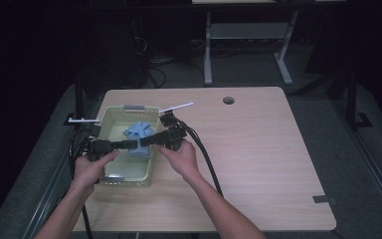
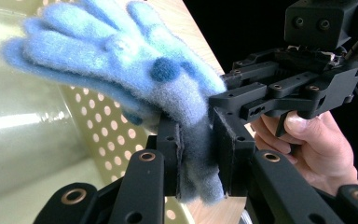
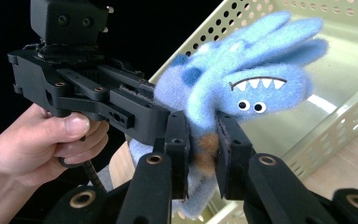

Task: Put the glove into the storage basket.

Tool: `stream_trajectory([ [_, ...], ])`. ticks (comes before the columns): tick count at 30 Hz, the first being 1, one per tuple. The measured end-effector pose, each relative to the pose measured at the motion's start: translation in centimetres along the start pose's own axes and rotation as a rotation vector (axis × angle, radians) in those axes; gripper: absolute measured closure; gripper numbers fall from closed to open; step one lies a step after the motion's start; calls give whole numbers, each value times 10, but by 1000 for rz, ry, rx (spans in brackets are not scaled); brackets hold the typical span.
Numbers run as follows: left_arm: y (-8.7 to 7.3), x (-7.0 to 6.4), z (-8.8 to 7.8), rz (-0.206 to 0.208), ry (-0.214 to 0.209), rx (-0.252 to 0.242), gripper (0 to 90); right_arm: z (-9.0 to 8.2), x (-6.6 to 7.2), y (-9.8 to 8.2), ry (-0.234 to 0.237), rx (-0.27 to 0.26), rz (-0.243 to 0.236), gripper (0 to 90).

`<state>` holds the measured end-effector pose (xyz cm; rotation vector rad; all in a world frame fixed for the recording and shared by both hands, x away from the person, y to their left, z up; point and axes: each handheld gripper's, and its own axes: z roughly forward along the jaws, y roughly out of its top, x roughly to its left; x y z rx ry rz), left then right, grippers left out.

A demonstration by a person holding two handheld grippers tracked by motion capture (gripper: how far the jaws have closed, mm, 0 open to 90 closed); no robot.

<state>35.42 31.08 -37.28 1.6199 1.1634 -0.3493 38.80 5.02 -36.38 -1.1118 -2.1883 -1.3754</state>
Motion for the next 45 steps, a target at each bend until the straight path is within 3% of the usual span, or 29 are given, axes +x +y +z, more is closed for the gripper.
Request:
stream_trajectory([
  [17, 0, 10, -9, -5, 28, 28, 737, 17, -1, 2, 3, 21, 1, 761],
  [21, -2, 15, -12, -26, 30, 30, 739, 23, -1, 2, 4, 28, 0, 760],
  [37, -5, 28, -21, -39, 61, 49, 743, 44, -3, 3, 8, 59, -2, 743],
  [45, -5, 33, -23, -42, 110, 84, 745, 56, -6, 3, -4, 94, 9, 724],
])
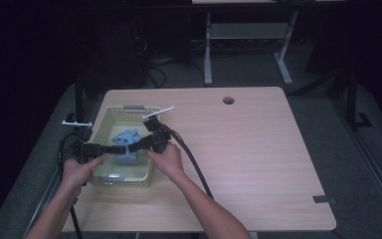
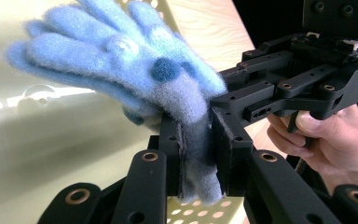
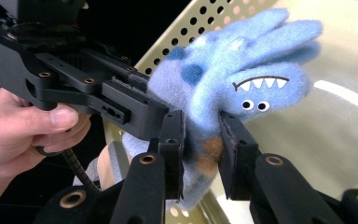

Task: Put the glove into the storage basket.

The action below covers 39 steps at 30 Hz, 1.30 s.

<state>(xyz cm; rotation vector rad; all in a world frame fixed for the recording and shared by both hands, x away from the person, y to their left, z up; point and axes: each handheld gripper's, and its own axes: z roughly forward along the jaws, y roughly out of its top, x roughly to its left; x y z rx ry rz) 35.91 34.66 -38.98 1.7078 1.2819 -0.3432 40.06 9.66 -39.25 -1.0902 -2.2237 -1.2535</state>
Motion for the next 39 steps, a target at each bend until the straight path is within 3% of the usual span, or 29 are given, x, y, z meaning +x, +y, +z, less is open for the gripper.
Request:
stream_trajectory([
  [8, -1, 6, 2, -8, 50, 26, 749, 7, -4, -1, -23, 33, 10, 687],
  [12, -2, 8, 2, -18, 96, 45, 751, 5, -7, -1, -51, 47, 19, 683],
  [13, -2, 8, 3, -17, 122, 55, 751, 3, -9, 0, -46, 44, 19, 678],
  [17, -2, 10, 9, -9, 155, 92, 751, 3, -8, -1, -52, 50, 10, 673],
  [21, 1, 14, 18, -18, 230, 163, 749, 2, -5, -2, -51, 57, -3, 666],
  [24, 3, 12, 23, -51, 267, 181, 743, 1, -3, -2, -51, 53, -7, 666],
  [25, 4, 14, 23, -42, 276, 191, 739, 0, -3, -2, -49, 53, -13, 666],
  [29, 6, 15, 25, -53, 314, 223, 677, -3, -1, -2, -53, 46, -24, 663],
  [34, 8, 14, 21, -59, 333, 201, 598, -8, -1, -3, -57, 38, -26, 660],
  [35, 10, 13, 18, -51, 356, 198, 600, -11, -1, -3, -58, 33, -27, 659],
  [39, 13, 10, 16, -39, 369, 180, 673, -15, 0, -4, -58, 20, -21, 654],
])
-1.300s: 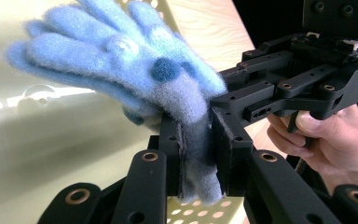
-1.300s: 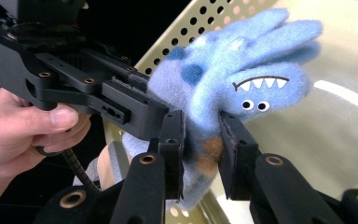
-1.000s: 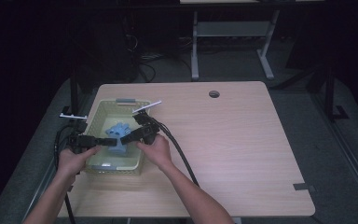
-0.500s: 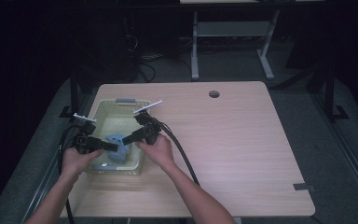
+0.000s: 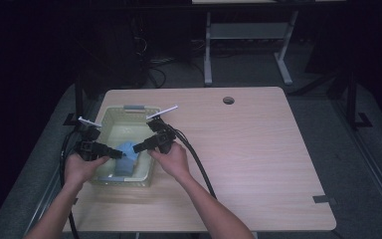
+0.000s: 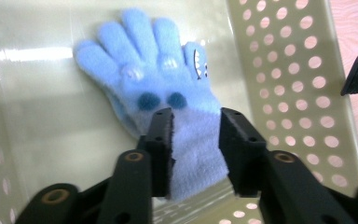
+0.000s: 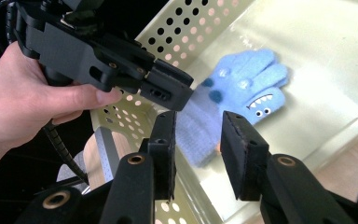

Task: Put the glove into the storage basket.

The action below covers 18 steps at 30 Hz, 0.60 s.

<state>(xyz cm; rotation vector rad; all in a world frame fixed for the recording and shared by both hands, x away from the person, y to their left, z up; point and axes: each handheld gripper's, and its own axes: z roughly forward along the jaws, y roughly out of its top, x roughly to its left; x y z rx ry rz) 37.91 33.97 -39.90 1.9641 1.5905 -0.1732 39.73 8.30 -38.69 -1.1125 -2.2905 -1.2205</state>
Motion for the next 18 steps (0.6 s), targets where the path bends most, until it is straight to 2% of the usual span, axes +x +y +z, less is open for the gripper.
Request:
stream_trajectory([
  [3, 1, -1, 1, 9, 8, -11, 724, -2, 0, 0, -3, -2, -9, 654],
  [7, 2, -3, 8, 28, 25, 22, 740, -5, -1, -1, -4, -8, -9, 654],
  [10, 4, -5, 18, 34, 66, 70, 740, -8, -1, -1, -3, -12, -8, 651],
  [11, 4, -5, 18, 34, 66, 70, 740, -8, -1, -1, -3, -12, -8, 651],
  [12, 5, -4, 23, 27, 92, 93, 740, -10, -2, -2, -5, -13, -12, 652],
  [15, 6, -5, 25, 25, 113, 103, 740, -12, -2, -3, -4, -17, -7, 651],
  [16, 7, -6, 26, 35, 130, 111, 740, -13, -3, -3, -7, -17, -12, 651],
  [18, 8, -4, 27, 32, 133, 129, 740, -15, -3, -3, -6, -22, -6, 649],
])
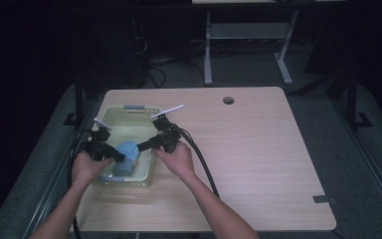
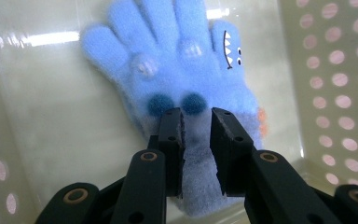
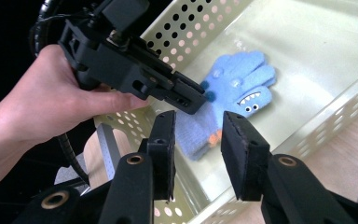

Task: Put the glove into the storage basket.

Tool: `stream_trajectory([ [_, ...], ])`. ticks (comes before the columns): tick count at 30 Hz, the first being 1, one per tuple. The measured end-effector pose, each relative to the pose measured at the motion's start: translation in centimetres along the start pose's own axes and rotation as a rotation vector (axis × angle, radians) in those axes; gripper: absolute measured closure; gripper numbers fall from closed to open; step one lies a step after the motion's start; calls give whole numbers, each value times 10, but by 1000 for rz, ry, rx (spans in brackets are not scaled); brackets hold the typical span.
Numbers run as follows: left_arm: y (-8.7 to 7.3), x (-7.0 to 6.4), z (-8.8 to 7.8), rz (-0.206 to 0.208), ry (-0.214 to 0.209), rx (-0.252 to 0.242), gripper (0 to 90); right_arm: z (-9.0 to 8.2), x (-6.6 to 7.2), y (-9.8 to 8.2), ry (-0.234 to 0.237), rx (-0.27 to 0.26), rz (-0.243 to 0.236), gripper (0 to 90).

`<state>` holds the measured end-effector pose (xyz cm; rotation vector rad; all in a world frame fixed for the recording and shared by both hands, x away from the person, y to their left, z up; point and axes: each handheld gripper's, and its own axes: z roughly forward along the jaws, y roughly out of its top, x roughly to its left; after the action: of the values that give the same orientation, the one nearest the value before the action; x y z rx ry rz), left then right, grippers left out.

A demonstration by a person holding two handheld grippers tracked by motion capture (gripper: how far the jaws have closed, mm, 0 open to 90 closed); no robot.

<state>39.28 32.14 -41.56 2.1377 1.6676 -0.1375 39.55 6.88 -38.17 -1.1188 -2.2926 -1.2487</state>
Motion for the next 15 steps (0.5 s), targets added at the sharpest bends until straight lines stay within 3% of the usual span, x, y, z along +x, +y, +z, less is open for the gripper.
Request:
stream_trajectory([
  [10, -1, 4, -13, -19, -48, -78, 706, -7, -4, -2, 6, -14, 1, 635],
  [13, -2, 4, -16, -42, -75, -109, 690, -9, -3, -2, 3, -17, 3, 624],
  [15, -4, 4, -20, -27, -82, -126, 686, -12, -4, -3, 3, -23, -3, 618],
])
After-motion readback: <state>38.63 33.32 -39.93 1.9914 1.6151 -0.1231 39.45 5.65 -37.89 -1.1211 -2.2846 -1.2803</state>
